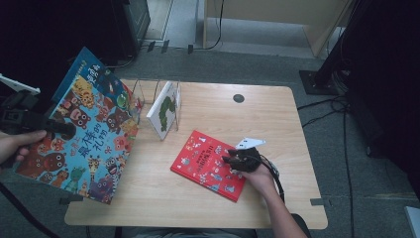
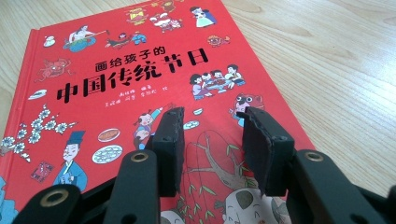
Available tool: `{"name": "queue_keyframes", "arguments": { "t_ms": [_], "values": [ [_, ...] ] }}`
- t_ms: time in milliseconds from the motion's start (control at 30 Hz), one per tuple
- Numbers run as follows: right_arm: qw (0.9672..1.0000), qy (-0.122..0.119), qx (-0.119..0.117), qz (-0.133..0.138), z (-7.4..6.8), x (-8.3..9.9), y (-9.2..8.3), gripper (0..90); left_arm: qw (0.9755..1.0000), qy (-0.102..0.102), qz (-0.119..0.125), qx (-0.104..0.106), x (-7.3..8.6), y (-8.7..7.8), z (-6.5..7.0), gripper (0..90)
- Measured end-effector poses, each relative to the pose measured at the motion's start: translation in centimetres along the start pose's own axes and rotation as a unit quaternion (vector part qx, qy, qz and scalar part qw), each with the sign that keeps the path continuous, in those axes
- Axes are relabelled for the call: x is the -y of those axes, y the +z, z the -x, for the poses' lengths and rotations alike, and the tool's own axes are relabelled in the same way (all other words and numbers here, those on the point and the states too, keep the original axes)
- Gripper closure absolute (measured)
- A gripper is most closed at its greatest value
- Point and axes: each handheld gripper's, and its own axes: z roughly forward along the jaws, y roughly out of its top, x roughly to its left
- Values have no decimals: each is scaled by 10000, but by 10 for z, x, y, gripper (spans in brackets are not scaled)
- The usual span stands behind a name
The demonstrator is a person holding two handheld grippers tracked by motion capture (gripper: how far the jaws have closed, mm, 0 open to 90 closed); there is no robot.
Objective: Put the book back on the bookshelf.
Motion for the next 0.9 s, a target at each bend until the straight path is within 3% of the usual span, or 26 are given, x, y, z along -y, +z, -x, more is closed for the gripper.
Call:
{"name": "queue_keyframes", "arguments": {
  "t_ms": [267, 600, 900],
  "values": [
    [10000, -10, 11, 4, 0, 0, 0, 593, 9991, -199, 173, -319, -24, -9, -6, 810],
    [10000, -21, 11, 22, 0, 0, 1, 595, 9982, -306, 355, -377, -58, -2, -6, 811],
    [10000, -52, 3, 28, 0, -1, 2, 597, 9980, -197, 429, -428, -85, 17, 1, 810]
  ]
}}
